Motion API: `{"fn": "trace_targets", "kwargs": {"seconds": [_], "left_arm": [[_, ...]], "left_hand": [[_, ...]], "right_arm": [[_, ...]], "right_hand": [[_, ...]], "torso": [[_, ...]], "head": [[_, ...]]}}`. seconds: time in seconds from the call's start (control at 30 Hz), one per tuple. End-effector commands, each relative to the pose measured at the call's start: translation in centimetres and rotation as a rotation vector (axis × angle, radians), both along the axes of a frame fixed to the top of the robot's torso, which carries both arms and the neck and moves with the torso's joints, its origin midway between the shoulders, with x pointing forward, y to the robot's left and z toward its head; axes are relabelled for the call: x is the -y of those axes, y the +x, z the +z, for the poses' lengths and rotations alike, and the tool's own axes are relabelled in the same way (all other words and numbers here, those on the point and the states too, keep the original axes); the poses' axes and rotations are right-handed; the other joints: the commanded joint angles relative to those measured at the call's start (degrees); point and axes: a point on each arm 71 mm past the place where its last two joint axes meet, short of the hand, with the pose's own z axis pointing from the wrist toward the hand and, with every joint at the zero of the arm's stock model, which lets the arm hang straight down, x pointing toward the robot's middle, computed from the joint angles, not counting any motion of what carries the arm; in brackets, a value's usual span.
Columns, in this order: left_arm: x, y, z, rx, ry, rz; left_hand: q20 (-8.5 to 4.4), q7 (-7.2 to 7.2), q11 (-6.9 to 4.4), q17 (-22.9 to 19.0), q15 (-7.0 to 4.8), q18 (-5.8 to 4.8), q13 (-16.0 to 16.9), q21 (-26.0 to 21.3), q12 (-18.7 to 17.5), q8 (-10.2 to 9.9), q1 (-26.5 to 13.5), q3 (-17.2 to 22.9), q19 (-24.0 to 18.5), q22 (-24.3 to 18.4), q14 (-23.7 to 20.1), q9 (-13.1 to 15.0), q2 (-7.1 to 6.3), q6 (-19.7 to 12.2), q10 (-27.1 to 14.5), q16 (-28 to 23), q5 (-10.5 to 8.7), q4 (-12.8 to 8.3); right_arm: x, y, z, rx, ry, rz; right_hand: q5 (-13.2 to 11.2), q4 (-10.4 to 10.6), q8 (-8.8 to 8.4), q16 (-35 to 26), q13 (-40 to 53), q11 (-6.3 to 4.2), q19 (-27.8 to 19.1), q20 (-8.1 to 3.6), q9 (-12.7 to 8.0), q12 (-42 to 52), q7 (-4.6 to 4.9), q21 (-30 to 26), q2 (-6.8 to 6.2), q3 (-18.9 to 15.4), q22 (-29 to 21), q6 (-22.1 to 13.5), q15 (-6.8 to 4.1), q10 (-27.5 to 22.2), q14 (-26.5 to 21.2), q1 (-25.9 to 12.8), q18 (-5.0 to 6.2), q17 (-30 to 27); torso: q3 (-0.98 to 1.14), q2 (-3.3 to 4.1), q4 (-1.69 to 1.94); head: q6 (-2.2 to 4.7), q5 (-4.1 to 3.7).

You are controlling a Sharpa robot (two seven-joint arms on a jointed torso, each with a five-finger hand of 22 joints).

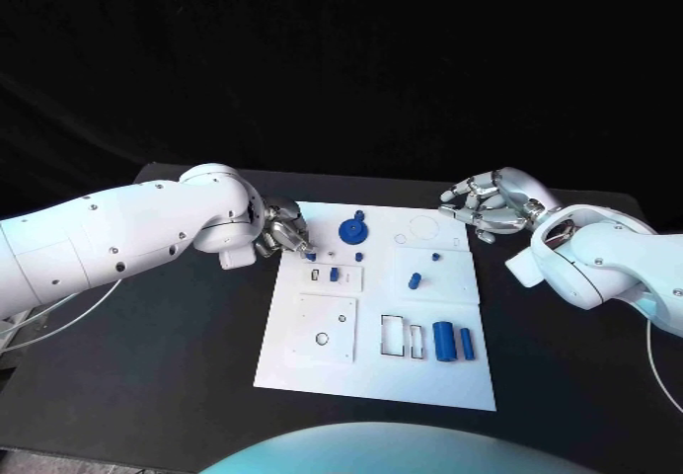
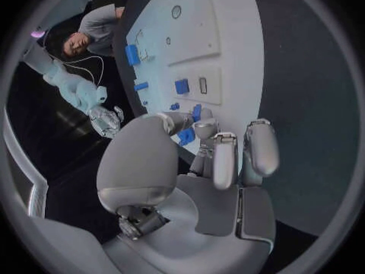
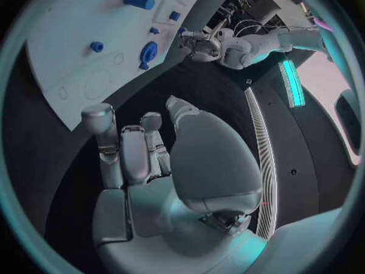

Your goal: Assemble the parts on the task board

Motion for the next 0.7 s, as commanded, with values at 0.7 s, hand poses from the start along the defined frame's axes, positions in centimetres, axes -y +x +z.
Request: {"fn": "trace_targets", "kwargs": {"seconds": [0.7], "left_arm": [[1.2,-2.2,-0.6,0.151,0.083,-0.074]], "left_hand": [[-0.19,-0.95,-0.44,9.84,-0.72,-1.04,1.35,1.27,1.42,1.16,-1.92,10.69,1.87,2.32,4.61,1.84,-0.88,0.86,1.96,0.76,0.13,-8.82]], "right_arm": [[-0.1,0.0,0.0,0.004,-0.002,0.012]], "right_hand": [[0.32,-0.17,0.2,-0.24,-0.18,-0.14,-0.44,0.0,0.0,-0.23,-0.17,-0.31,0.05,-0.09,-0.15,-0.36,0.15,-0.26,-0.42,-0.3,1.05,-0.06]], "torso": [[-0.03,0.16,-0.2]], "head": [[-0.19,0.57]]}}
